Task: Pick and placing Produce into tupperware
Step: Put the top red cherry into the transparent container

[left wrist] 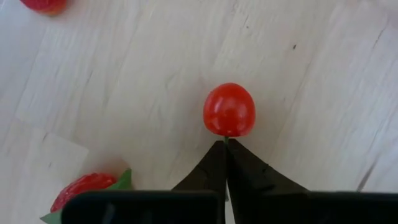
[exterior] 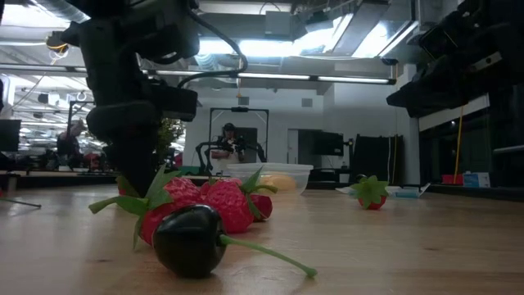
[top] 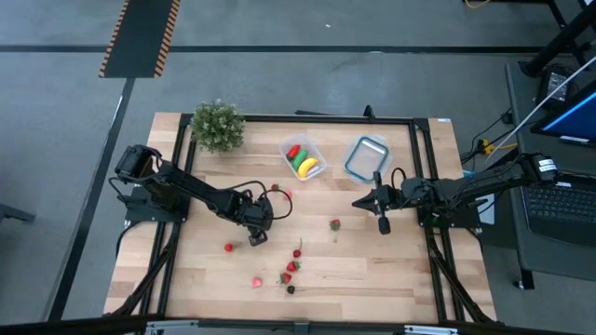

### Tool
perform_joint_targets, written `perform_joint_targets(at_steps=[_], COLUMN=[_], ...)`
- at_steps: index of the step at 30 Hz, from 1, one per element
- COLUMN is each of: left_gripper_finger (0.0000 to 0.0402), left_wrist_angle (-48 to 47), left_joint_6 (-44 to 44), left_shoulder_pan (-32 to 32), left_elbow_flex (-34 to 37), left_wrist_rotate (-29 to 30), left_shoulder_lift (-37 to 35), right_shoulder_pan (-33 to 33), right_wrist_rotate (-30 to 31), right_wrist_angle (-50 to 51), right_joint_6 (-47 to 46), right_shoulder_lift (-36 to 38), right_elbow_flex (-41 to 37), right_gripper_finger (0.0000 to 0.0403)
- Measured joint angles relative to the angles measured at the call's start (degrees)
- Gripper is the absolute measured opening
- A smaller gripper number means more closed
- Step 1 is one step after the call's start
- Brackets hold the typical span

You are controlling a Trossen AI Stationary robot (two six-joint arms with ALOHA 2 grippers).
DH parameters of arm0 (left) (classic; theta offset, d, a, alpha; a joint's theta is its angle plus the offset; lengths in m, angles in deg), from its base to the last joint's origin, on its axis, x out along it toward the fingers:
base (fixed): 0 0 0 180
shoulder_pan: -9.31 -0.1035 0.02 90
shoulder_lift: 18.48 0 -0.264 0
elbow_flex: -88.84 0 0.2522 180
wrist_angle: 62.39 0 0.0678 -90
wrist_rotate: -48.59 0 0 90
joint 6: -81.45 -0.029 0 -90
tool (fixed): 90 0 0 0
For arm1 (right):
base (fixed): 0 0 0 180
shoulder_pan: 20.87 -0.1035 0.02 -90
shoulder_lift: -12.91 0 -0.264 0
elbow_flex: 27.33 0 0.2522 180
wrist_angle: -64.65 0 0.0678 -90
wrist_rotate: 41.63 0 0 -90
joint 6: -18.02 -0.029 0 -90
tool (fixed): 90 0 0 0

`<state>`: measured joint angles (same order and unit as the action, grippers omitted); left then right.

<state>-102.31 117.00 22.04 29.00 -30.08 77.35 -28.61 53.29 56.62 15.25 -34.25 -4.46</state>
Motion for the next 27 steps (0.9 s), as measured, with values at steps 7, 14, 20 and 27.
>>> perform_joint_targets(at_steps=[7, 14, 20, 27], left_gripper_finger=[0.0, 0.0, 0.0, 0.0], left_wrist_angle=[-0.4, 0.0, 3.7, 26.6], left_joint_6=[-3.6, -4.6, -5.7, -10.3], left_shoulder_pan=[0.6, 3.0, 4.8, 4.8], left_elbow_flex=[0.4, 1.7, 4.8, 15.6], left_wrist_rotate=[1.3, 5.5, 10.8, 12.0], left_shoulder_lift=[-2.7, -7.6, -13.2, -21.3], right_shoulder_pan=[0.0, 0.0, 0.0, 0.0], right_wrist_rotate=[0.0, 0.0, 0.0, 0.0], right_wrist_angle=[0.3, 0.7, 0.8, 0.8], right_joint_6=[0.0, 0.0, 0.0, -0.2], right_shoulder_lift=[0.0, 0.0, 0.0, 0.0], right_elbow_flex=[0.0, 0.0, 0.0, 0.0], right_gripper_finger=[0.0016, 0.0016, 0.0016, 0.0016])
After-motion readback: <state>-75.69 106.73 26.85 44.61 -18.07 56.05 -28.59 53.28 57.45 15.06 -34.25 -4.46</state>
